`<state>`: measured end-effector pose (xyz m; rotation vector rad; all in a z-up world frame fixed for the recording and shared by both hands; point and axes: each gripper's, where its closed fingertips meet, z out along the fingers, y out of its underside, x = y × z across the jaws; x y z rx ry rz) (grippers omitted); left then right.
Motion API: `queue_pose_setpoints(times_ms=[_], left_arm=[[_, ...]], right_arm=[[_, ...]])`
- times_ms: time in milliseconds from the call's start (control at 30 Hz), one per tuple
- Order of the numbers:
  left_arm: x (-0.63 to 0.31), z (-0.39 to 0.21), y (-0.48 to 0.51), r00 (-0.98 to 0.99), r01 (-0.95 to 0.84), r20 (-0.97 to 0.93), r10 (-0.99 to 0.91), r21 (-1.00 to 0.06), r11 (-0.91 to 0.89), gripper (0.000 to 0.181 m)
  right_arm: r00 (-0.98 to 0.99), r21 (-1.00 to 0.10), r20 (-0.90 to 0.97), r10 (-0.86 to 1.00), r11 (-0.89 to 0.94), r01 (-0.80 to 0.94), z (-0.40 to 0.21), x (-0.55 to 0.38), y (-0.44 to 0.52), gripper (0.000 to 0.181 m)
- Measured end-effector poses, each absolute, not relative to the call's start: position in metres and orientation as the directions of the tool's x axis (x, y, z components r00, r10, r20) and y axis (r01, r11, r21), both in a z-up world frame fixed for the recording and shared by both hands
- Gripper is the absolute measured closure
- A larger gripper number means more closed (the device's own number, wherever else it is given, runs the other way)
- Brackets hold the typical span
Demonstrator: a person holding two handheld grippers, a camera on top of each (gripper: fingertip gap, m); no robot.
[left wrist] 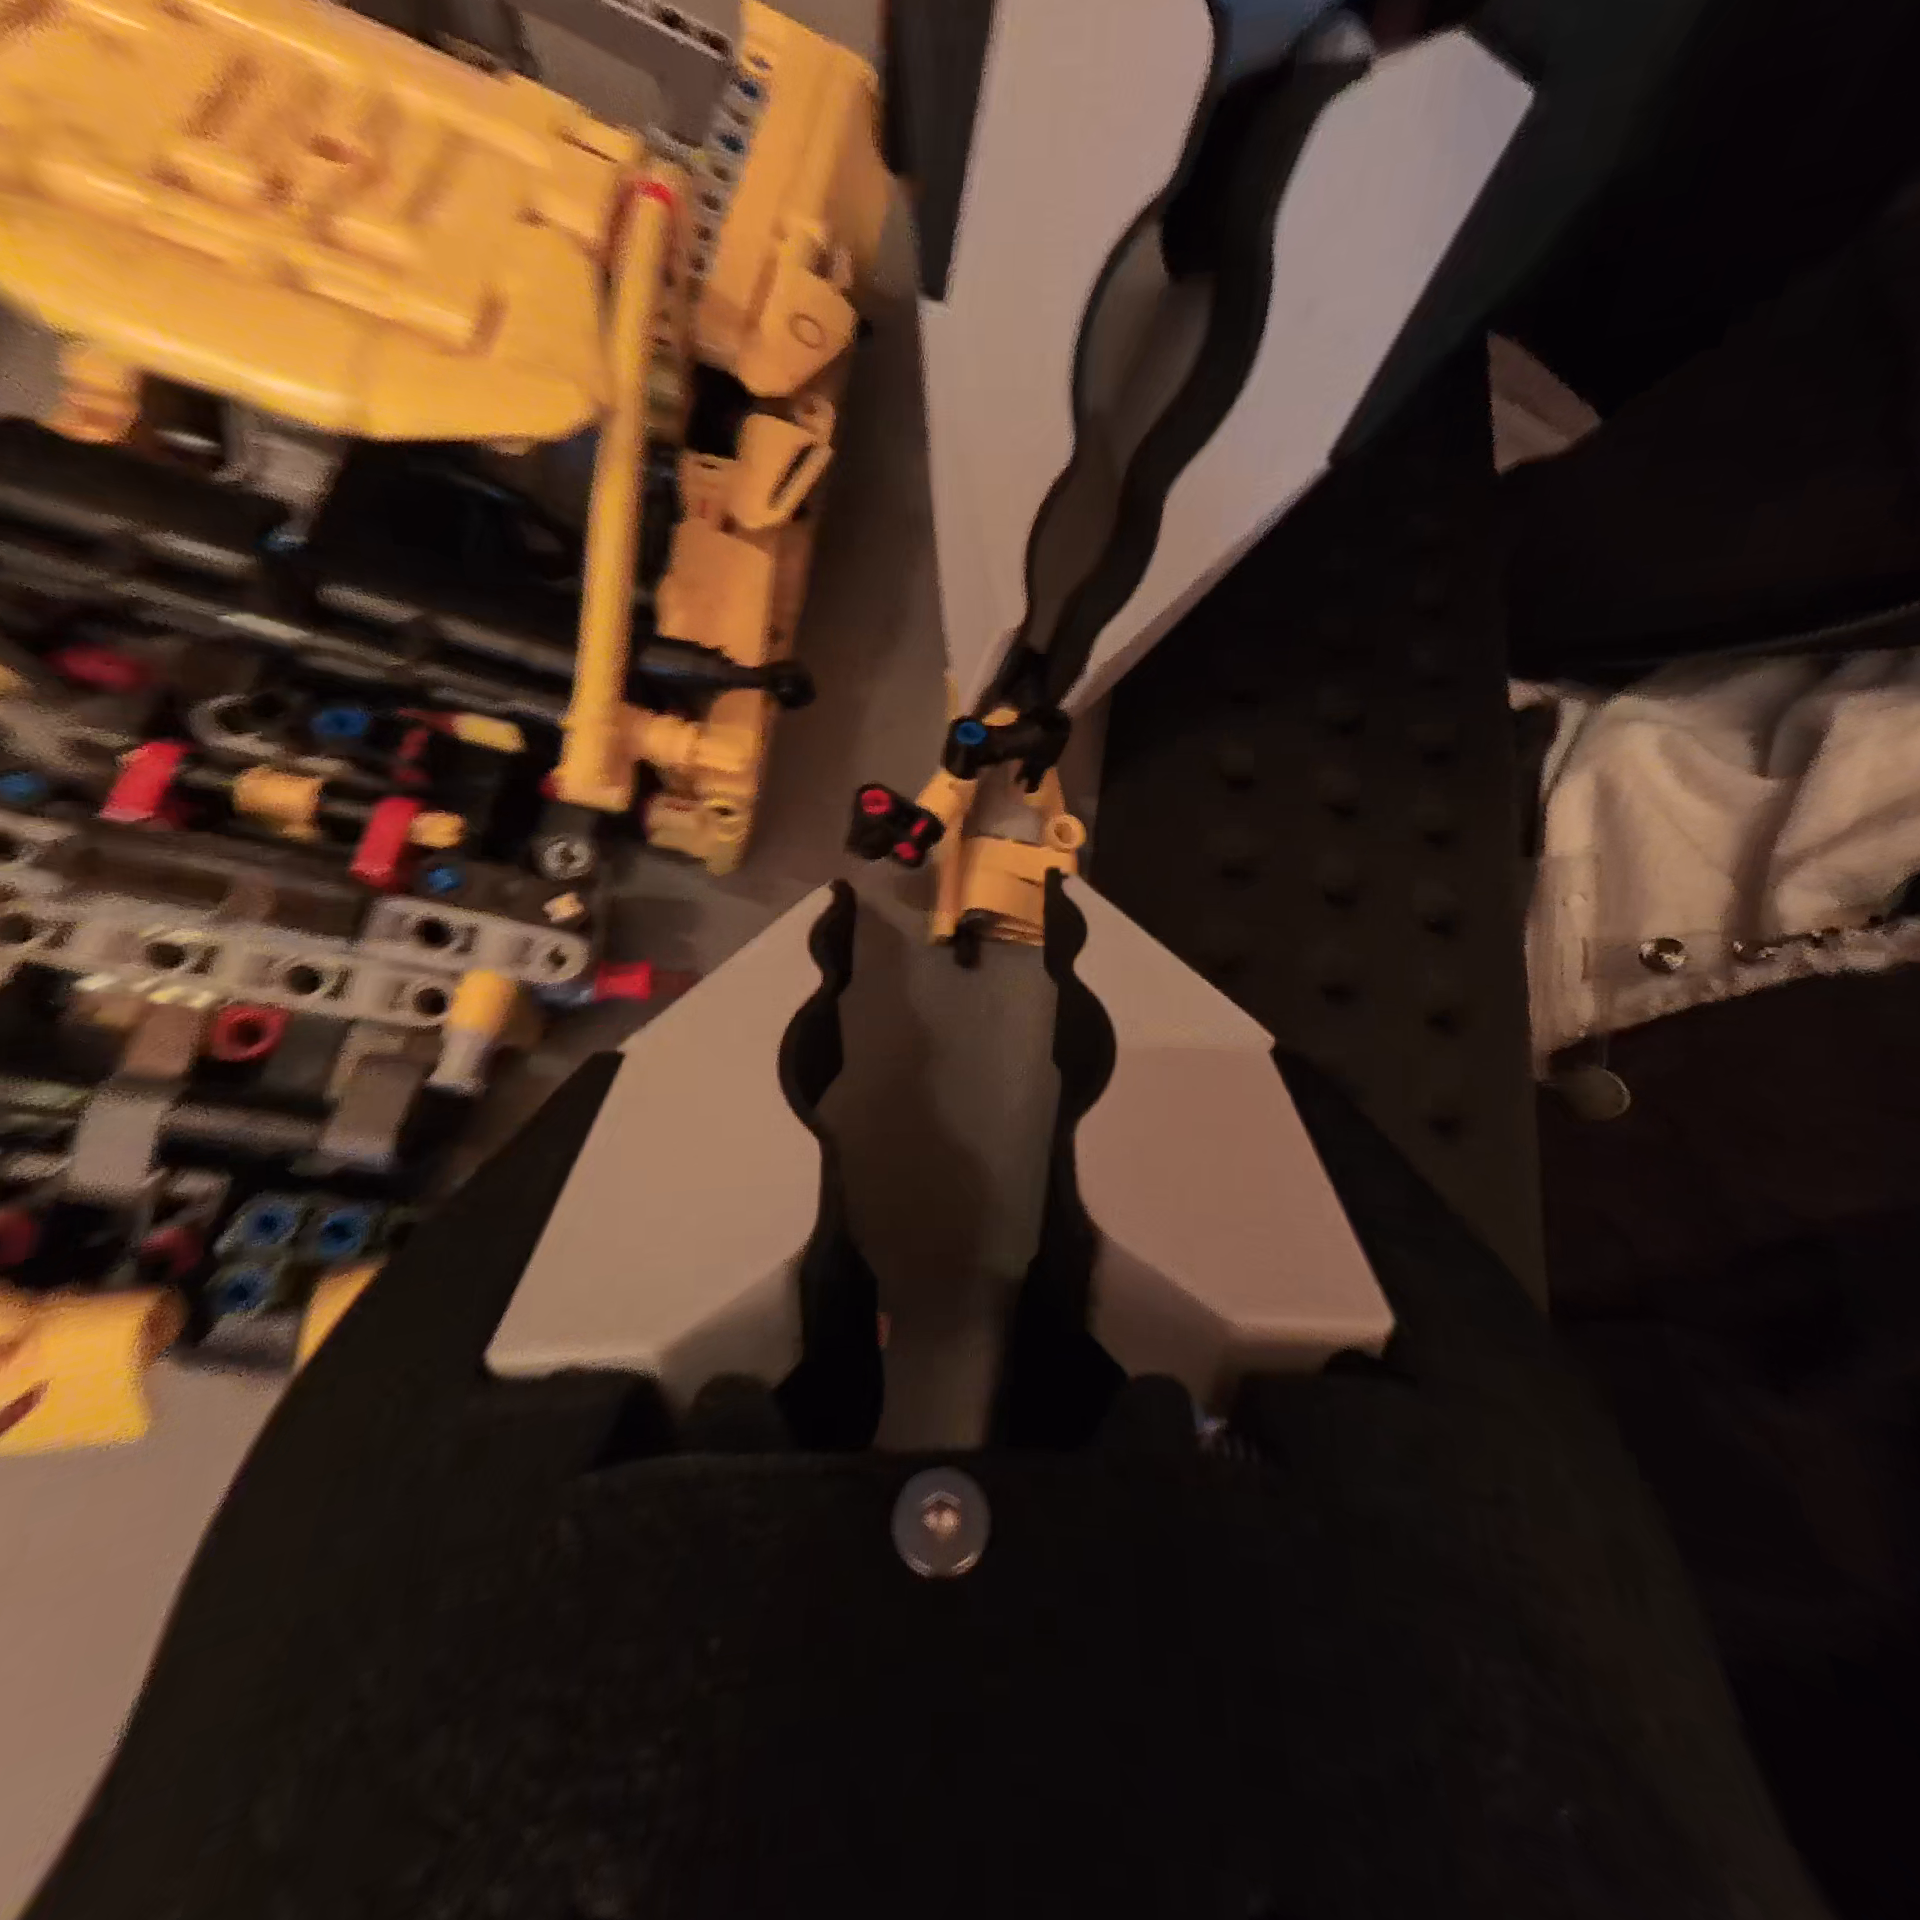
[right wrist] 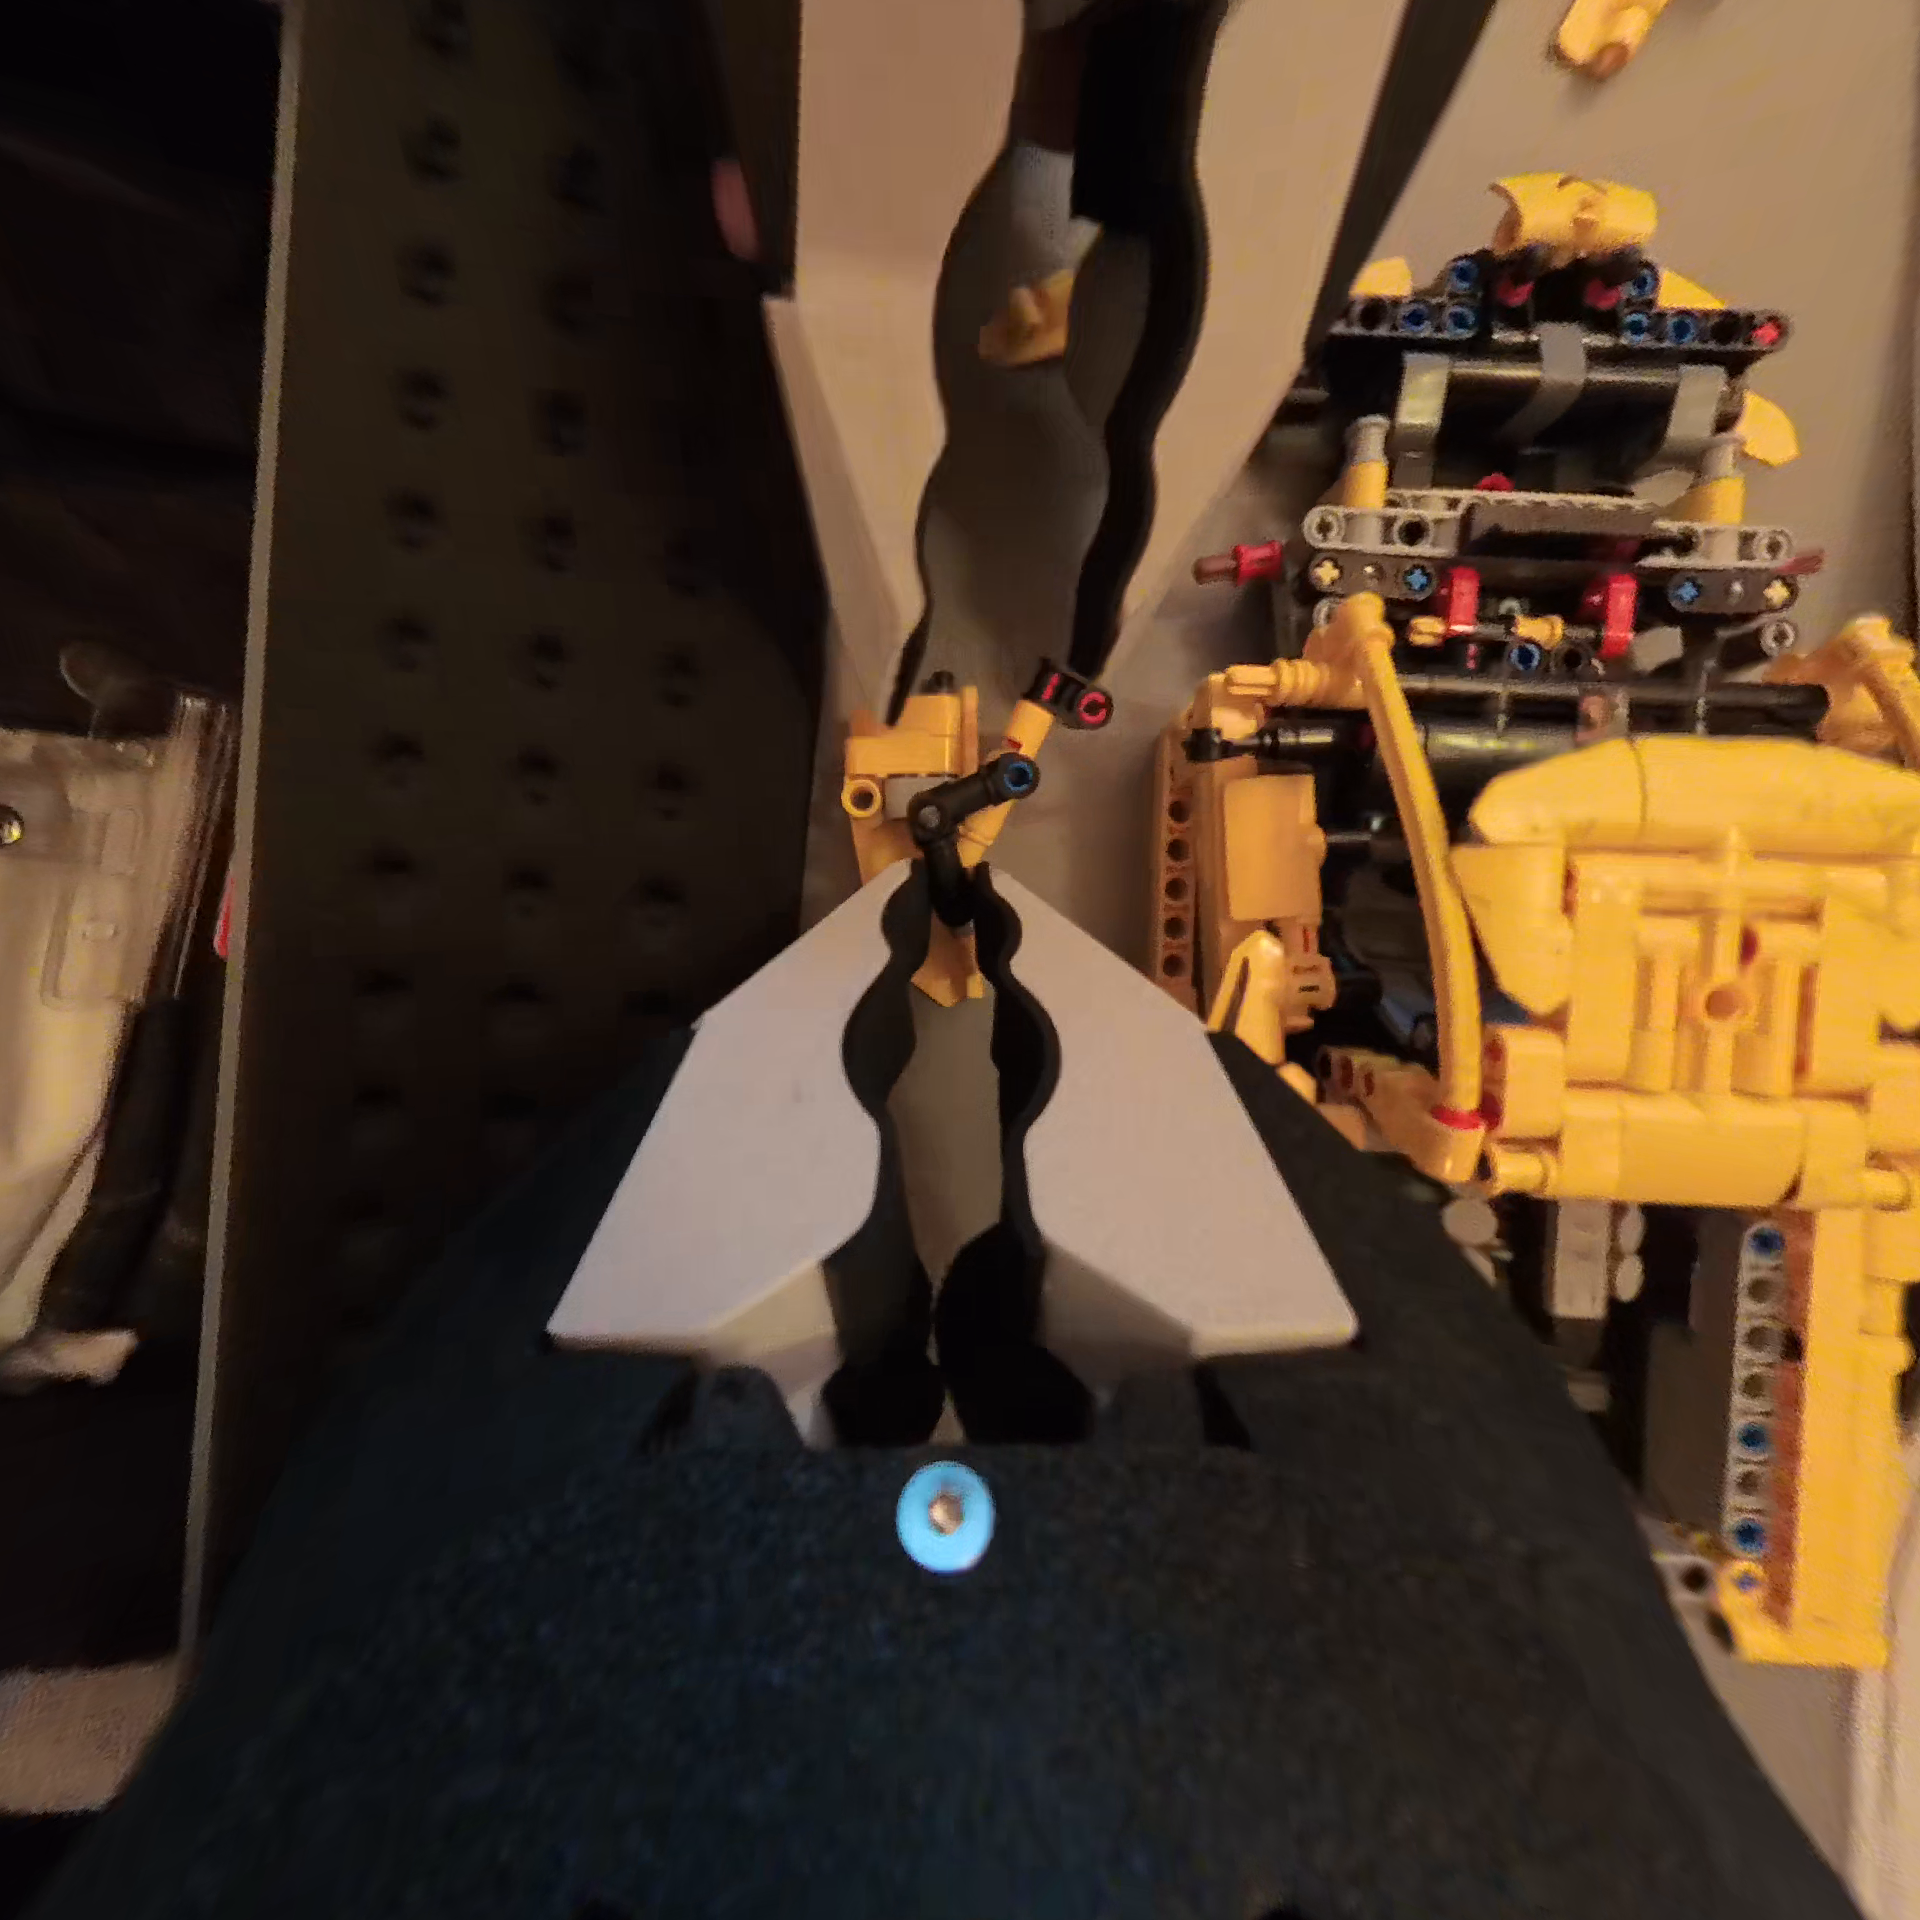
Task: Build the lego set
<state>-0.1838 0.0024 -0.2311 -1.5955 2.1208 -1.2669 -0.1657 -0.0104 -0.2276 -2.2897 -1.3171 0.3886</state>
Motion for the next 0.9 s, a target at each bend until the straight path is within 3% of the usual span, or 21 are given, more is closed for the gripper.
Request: queue_pose_setpoints(times_ms=[167,367,567,700,900], left_arm=[[-0.183,-0.204,0.024,-0.323,-0.578,0.321,-0.89,-0.812,-0.083,0.145],[-0.18,-0.18,0.034,-0.234,-0.501,0.406,-0.883,-0.829,-0.248,0.144],[-0.186,-0.202,0.033,-0.146,-0.588,0.308,-0.94,-0.791,-0.168,0.145],[-0.184,-0.193,0.038,-0.146,-0.537,0.309,-0.94,-0.823,-0.187,0.146],[-0.187,-0.183,0.04,-0.169,-0.481,0.361,-0.917,-0.843,-0.243,0.15]], right_arm=[[0.637,-0.724,-0.139,0.758,-0.517,0.457,-0.215,-0.158,-0.002,0.174],[0.681,-0.802,-0.199,0.705,-0.516,0.3,-0.202,-0.154,-0.003,0.174],[0.677,-0.715,-0.043,0.735,-0.496,0.493,-0.214,-0.153,-0.001,0.174],[0.625,-0.614,0.006,0.781,-0.49,0.618,-0.223,-0.151,-0.001,0.174],[0.577,-0.566,0.006,0.817,-0.472,0.675,-0.227,-0.154,-0.003,0.174]])
